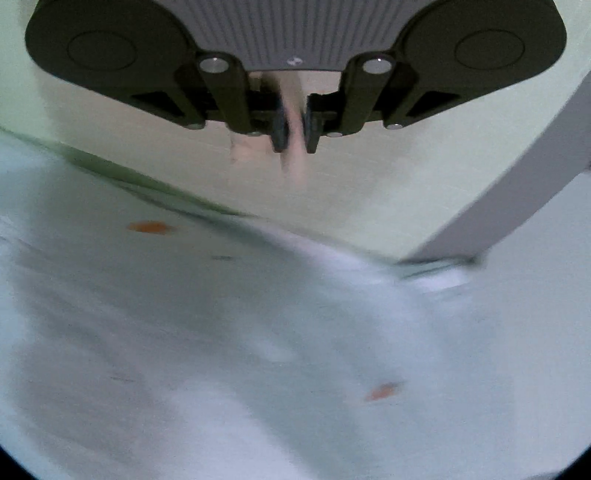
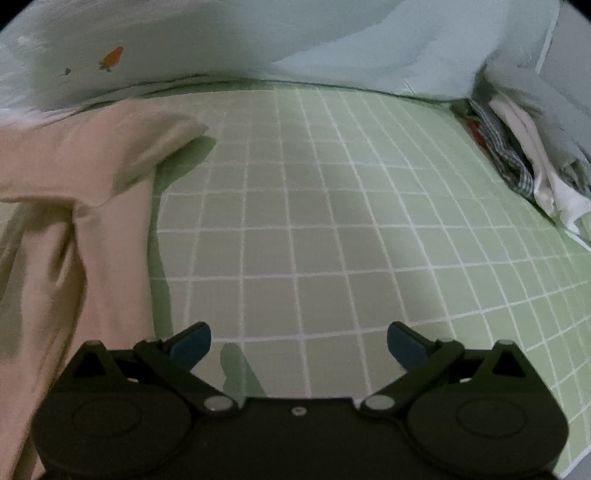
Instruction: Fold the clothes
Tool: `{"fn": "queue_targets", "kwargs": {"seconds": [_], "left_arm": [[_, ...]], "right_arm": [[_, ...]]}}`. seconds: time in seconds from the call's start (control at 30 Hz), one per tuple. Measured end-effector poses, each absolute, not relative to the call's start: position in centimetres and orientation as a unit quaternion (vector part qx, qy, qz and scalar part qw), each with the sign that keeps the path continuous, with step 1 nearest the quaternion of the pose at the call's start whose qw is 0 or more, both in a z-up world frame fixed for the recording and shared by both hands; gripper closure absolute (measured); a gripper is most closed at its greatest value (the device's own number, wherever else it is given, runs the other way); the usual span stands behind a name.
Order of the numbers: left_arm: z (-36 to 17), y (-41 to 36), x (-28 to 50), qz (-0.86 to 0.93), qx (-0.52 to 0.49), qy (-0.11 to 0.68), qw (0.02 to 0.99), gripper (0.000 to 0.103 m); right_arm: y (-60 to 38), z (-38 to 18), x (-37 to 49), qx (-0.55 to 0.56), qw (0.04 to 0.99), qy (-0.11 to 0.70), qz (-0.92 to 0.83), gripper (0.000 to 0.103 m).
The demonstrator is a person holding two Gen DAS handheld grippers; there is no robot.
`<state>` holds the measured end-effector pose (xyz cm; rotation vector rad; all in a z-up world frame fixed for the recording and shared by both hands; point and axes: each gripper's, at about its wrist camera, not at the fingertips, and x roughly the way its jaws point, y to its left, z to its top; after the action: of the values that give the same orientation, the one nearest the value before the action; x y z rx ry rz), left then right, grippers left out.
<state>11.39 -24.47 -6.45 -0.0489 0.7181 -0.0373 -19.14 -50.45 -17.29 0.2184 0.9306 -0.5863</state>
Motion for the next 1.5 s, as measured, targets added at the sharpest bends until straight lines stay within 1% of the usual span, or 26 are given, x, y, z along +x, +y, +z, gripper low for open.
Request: {"fn": "queue_targets", "kwargs": {"seconds": [0.03,0.07,0.1,0.13,0.17,0.23,0.37,0.47,0.63,0.73,0.8,0.83,0.9,0.93,0.97,1.0,1.03,1.07,1.1,1.13,1.17,1.23,1.3,1.37,1.5], "left_arm": [[-6.6,-23.3,11.4,0.003,-0.026,0.356,0.934,0.07],[-6.8,-22.2,11.4,0.024,-0.029,0.36,0.932,0.061],[-7.0,-21.5,11.0,0.033,-0.036,0.365,0.93,0.041],[-7.3,-20.8,10.6,0.041,-0.043,0.369,0.927,0.025],[-7.5,-20.3,9.7,0.039,-0.046,0.379,0.923,0.021],[-8.3,-19.7,7.7,0.026,-0.042,0.405,0.913,0.02],[-11.6,-21.7,3.2,-0.035,-0.009,0.482,0.875,0.019],[-14.1,-23.5,-0.8,-0.072,0.001,0.525,0.848,0.019],[-17.0,-25.2,-6.8,-0.108,0.037,0.568,0.815,0.019],[-17.9,-24.8,-9.5,-0.105,0.041,0.581,0.806,0.018],[-17.8,-24.4,-11.4,-0.101,0.038,0.578,0.809,0.016],[-17.9,-24.3,-12.3,-0.098,0.039,0.575,0.811,0.014],[-17.9,-23.9,-13.5,-0.094,0.04,0.571,0.815,0.013],[-17.8,-24.0,-14.1,-0.094,0.041,0.57,0.815,0.012],[-17.8,-24.0,-14.7,-0.094,0.043,0.569,0.816,0.012],[-17.9,-24.0,-15.0,-0.097,0.044,0.568,0.816,0.011],[-18.0,-23.9,-15.0,-0.1,0.045,0.567,0.816,0.01],[-18.1,-23.9,-15.1,-0.103,0.045,0.566,0.817,0.01],[-18.2,-23.8,-15.1,-0.107,0.045,0.565,0.817,0.009],[-18.1,-23.6,-15.1,-0.109,0.042,0.566,0.816,0.009],[-18.2,-23.5,-14.7,-0.111,0.038,0.567,0.815,0.009],[-17.8,-23.1,-14.3,-0.117,0.029,0.568,0.814,0.01],[-16.8,-22.7,-14.4,-0.129,0.031,0.563,0.815,0.01],[-15.3,-22.2,-15.1,-0.151,0.037,0.54,0.827,0.01],[-14.0,-20.6,-15.9,-0.157,0.047,0.537,0.827,0.01]], "right_arm": [[-50.2,-17.2,-19.0,0.1,0.848,0.44,-0.277,0.0],[-49.8,-17.0,-19.0,0.097,0.85,0.438,-0.277,0.0],[-49.5,-16.8,-19.0,0.095,0.851,0.436,-0.276,0.0],[-49.3,-16.6,-19.0,0.093,0.854,0.433,-0.274,0.0],[-49.1,-16.4,-19.1,0.09,0.856,0.43,-0.272,0.0],[-48.8,-16.2,-19.3,0.087,0.86,0.426,-0.268,0.0],[-48.2,-15.8,-19.9,0.085,0.866,0.421,-0.256,0.0],[-47.2,-15.6,-20.9,0.081,0.873,0.418,-0.238,0.0],[-44.9,-16.0,-23.8,0.071,0.882,0.422,-0.197,0.002],[-44.1,-16.6,-25.7,0.074,0.882,0.433,-0.172,0.011],[-43.9,-17.1,-27.0,0.085,0.881,0.437,-0.159,0.02],[-43.8,-17.3,-27.7,0.09,0.881,0.439,-0.152,0.021],[-43.8,-17.8,-28.8,0.103,0.879,0.442,-0.147,0.031],[-43.8,-18.0,-29.3,0.113,0.879,0.44,-0.142,0.032],[-43.8,-18.0,-29.7,0.12,0.881,0.435,-0.142,0.037],[-43.8,-18.0,-30.0,0.124,0.882,0.432,-0.143,0.046],[-43.6,-18.0,-30.3,0.125,0.882,0.431,-0.143,0.051],[-43.4,-17.9,-30.5,0.126,0.882,0.43,-0.144,0.061],[-43.2,-17.9,-30.7,0.129,0.882,0.429,-0.146,0.074],[-43.0,-17.8,-30.8,0.134,0.882,0.426,-0.147,0.083],[-42.9,-17.7,-30.9,0.138,0.882,0.425,-0.15,0.097],[-42.3,-17.5,-30.8,0.136,0.883,0.42,-0.161,0.099],[-41.4,-16.7,-30.8,0.118,0.884,0.417,-0.174,0.1],[-40.2,-15.7,-30.9,0.102,0.891,0.403,-0.183,0.1],[-37.4,-14.2,-30.3,0.075,0.9,0.393,-0.174,0.1]]}}
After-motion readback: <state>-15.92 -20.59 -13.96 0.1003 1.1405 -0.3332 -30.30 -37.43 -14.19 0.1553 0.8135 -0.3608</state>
